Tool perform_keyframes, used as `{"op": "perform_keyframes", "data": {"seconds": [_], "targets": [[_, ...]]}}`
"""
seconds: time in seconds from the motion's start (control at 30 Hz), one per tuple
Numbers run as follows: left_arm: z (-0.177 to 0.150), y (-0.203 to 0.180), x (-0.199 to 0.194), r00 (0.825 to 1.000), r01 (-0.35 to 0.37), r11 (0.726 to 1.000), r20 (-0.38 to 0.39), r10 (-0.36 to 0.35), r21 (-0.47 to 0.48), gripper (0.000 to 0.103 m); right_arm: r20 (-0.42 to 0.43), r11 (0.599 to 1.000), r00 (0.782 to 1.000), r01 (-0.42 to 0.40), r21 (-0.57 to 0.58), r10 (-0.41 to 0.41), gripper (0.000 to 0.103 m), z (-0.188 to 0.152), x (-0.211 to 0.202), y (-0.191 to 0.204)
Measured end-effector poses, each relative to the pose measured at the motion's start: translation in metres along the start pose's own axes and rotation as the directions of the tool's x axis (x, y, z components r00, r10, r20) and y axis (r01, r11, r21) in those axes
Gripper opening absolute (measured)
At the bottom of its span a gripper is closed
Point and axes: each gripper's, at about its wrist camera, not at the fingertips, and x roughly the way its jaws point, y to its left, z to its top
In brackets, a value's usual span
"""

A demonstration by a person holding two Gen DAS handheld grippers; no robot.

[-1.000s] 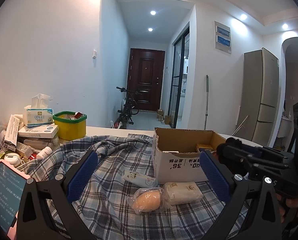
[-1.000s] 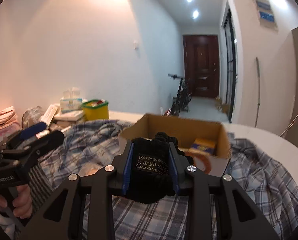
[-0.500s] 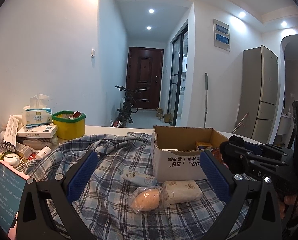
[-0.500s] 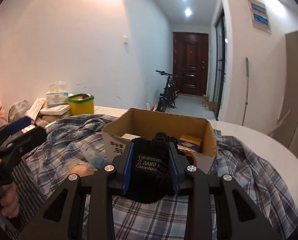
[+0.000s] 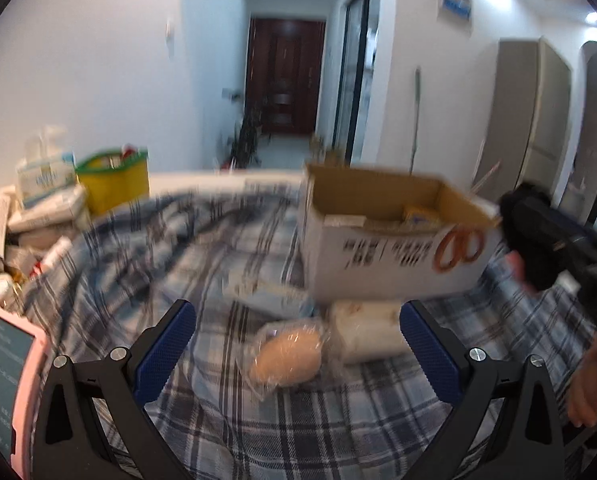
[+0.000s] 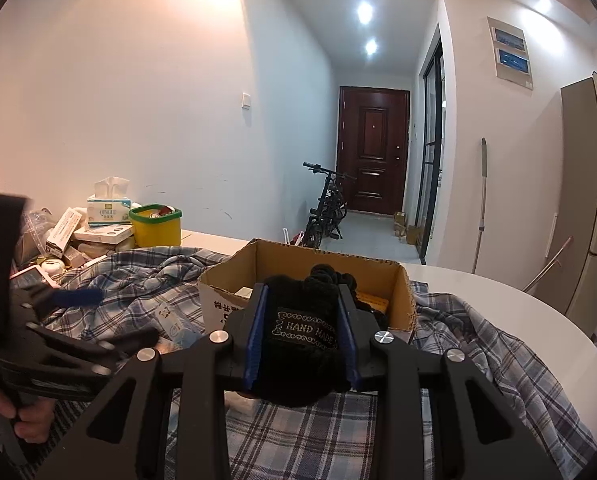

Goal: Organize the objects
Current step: 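Lower the left gripper onto the bagged bread bun and close it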

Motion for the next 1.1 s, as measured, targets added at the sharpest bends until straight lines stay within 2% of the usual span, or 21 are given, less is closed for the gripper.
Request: {"op": "perform_keyframes", "data": {"seconds": [0.17,0.33,0.43,0.6,0.73,0.83,0.97,1.1], "targets": [[-0.004,0.013,0.026,0.992,0.027,0.998,-0.119,-0.035,-0.063,0.102,-0.013,1.000,1.000,-0.005,0.003,0.005,0.032,-0.001,0.001,-0.001],[-0.007,0.012,0.044,0.979,0.022,0.997,-0.202,-0.035,-0.068,0.083,-0.020,1.000,1.000,-0.018,0.003,0.018,0.032,-0.002,0.002,0.001],[-0.009,0.013,0.050,0.973,0.019,0.997,-0.228,-0.034,-0.069,0.072,-0.017,1.000,1.000,-0.019,-0.006,0.019,0.032,-0.003,0.001,0.002],[-0.008,0.013,0.051,0.972,0.011,0.998,-0.232,-0.025,-0.062,0.069,0.004,1.000,1.000,-0.014,-0.013,0.014,0.032,-0.002,-0.003,0.003],[-0.007,0.015,0.045,0.978,0.018,0.997,-0.206,-0.033,-0.070,0.059,0.006,1.000,1.000,-0.009,-0.012,0.009,0.032,-0.003,-0.003,0.003],[-0.005,0.016,0.037,0.986,0.026,0.997,-0.165,-0.039,-0.075,0.057,-0.001,1.000,1.000,-0.010,-0.007,0.010,0.032,-0.003,-0.001,0.001],[-0.002,0.014,0.016,0.996,0.053,0.996,-0.065,-0.057,-0.067,0.055,0.002,1.000,1.000,-0.016,-0.006,0.016,0.032,-0.003,-0.002,0.001],[0.000,0.009,-0.012,0.994,0.086,0.996,0.071,-0.083,-0.036,0.054,0.006,1.000,1.000,-0.024,-0.013,0.024,0.032,-0.004,-0.001,0.003]]}}
